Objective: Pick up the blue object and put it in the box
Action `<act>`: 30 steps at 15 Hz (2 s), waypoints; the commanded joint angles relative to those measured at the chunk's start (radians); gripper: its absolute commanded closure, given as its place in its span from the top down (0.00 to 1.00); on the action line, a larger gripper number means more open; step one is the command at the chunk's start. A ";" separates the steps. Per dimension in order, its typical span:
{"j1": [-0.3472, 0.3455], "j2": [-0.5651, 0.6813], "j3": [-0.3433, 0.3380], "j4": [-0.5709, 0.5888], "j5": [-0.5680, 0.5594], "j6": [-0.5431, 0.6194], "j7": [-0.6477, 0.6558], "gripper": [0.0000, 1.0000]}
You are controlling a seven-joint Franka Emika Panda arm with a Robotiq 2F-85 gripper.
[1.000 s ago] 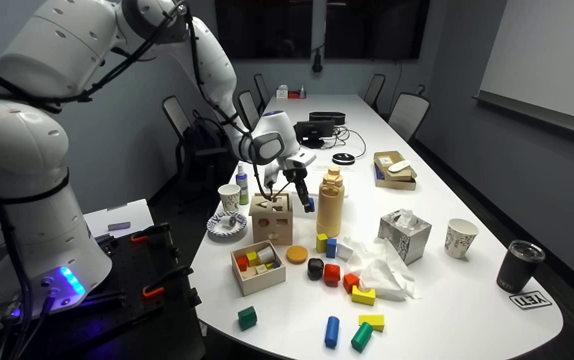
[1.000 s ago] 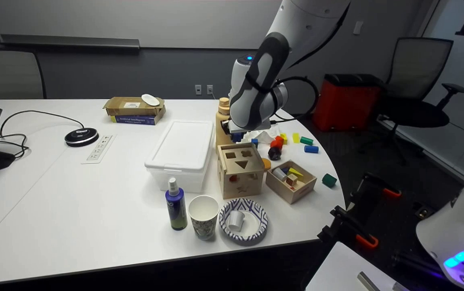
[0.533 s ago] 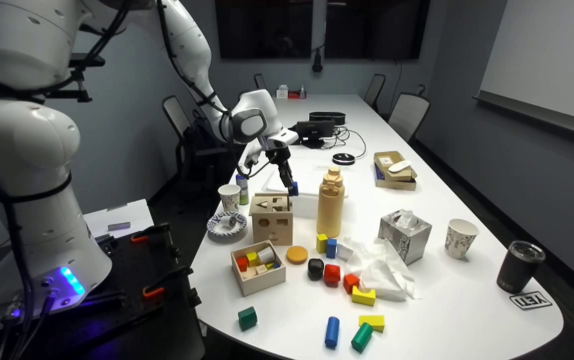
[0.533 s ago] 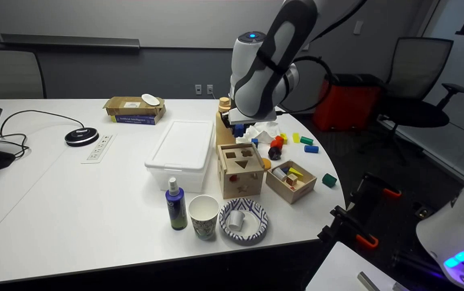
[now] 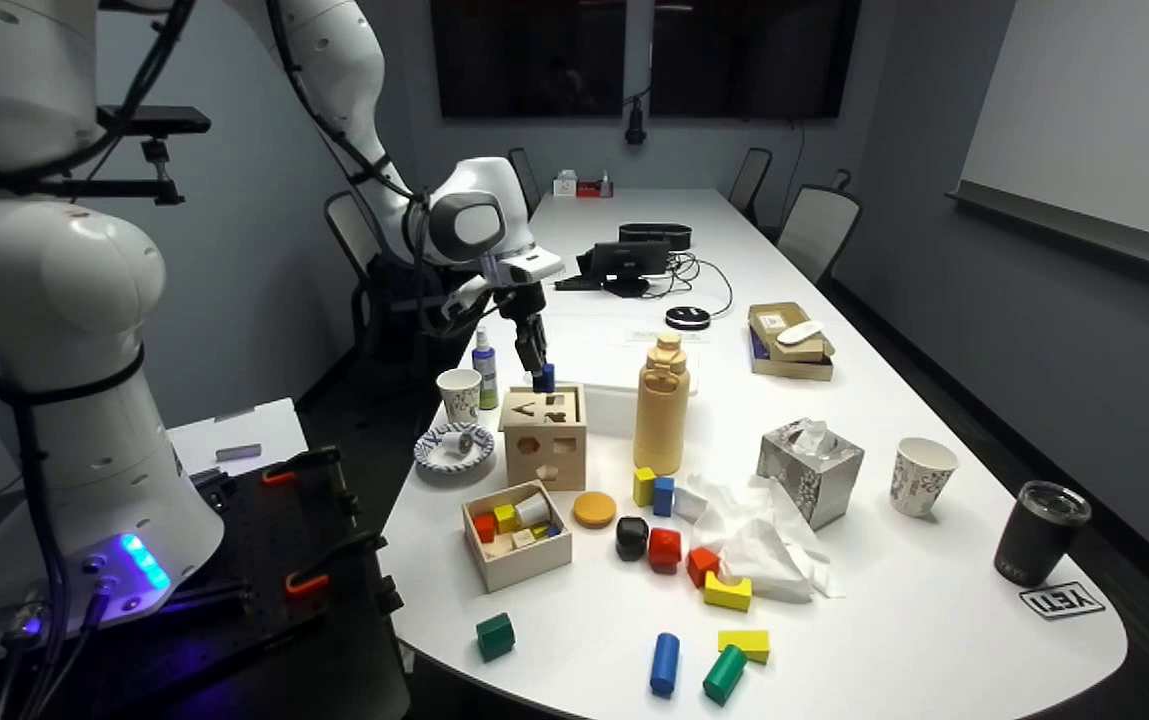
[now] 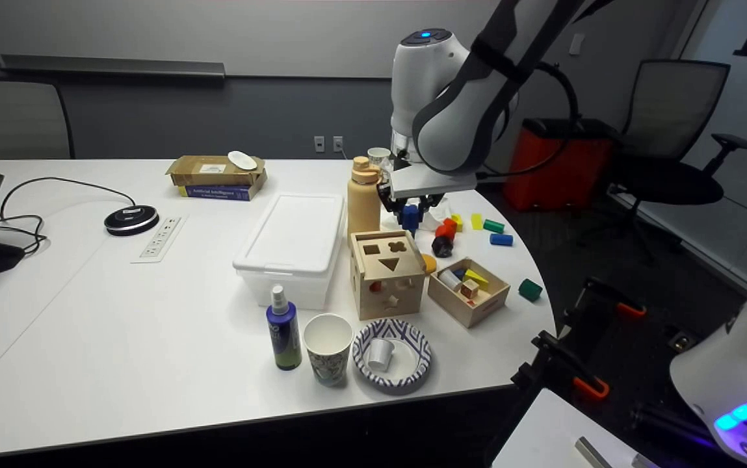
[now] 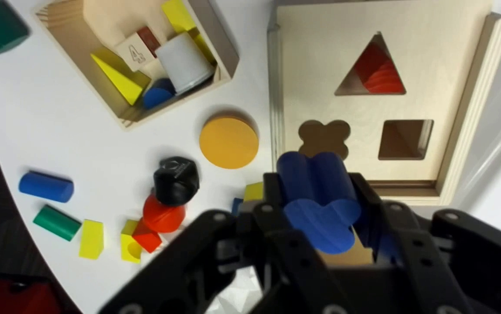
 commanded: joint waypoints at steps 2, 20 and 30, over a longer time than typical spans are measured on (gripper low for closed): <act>-0.067 -0.086 0.055 -0.069 -0.114 -0.013 0.106 0.16; -0.394 0.073 0.319 0.044 -0.126 0.125 0.090 0.16; -0.385 0.174 0.326 0.113 -0.074 0.187 0.026 0.16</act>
